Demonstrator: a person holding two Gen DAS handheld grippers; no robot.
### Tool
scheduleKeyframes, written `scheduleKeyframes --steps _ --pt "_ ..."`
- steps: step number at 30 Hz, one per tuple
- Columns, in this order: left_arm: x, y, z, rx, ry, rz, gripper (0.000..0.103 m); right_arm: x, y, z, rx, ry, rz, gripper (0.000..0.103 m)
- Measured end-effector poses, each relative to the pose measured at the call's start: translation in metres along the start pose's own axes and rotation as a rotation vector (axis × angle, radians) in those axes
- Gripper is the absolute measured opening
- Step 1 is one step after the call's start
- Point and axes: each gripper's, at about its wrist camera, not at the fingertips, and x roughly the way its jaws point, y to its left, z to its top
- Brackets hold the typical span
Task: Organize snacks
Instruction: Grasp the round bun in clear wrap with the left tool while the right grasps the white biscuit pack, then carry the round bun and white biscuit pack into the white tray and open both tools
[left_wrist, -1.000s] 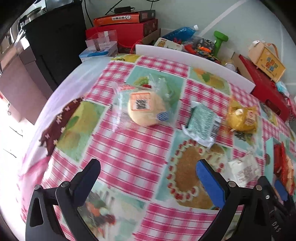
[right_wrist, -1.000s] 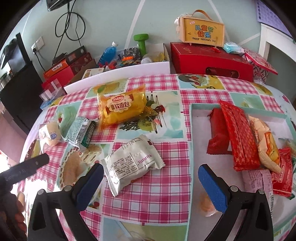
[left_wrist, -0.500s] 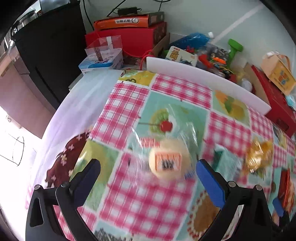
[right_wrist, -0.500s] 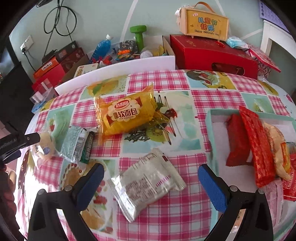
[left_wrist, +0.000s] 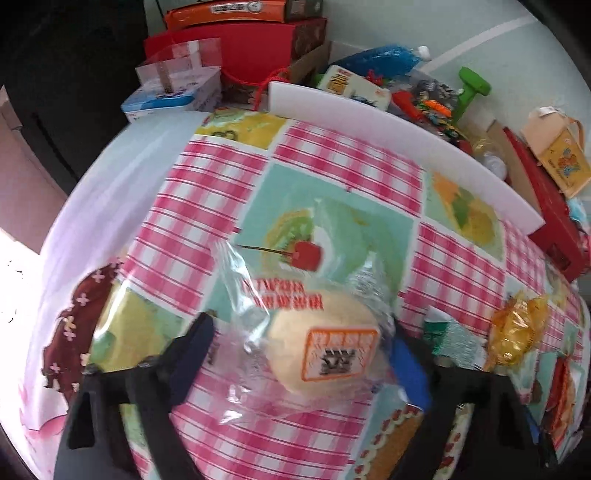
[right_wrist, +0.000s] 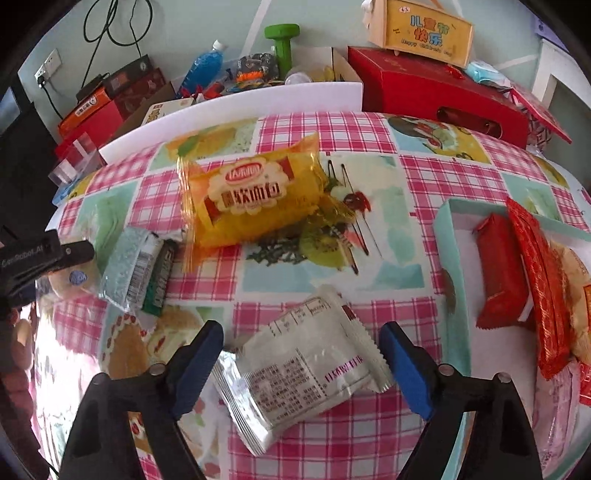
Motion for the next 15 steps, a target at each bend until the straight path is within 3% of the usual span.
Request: scheduleKeyframes --steps 8,15 --pt "-0.009 -0.008 -0.025 -0.017 -0.007 -0.005 0.074 -0.012 -0.004 -0.023 -0.052 0.0 0.019 0.087" --pt "-0.025 -0.001 -0.073 -0.14 0.0 -0.037 0.074 -0.021 -0.01 -0.046 -0.106 0.012 0.044 0.087"
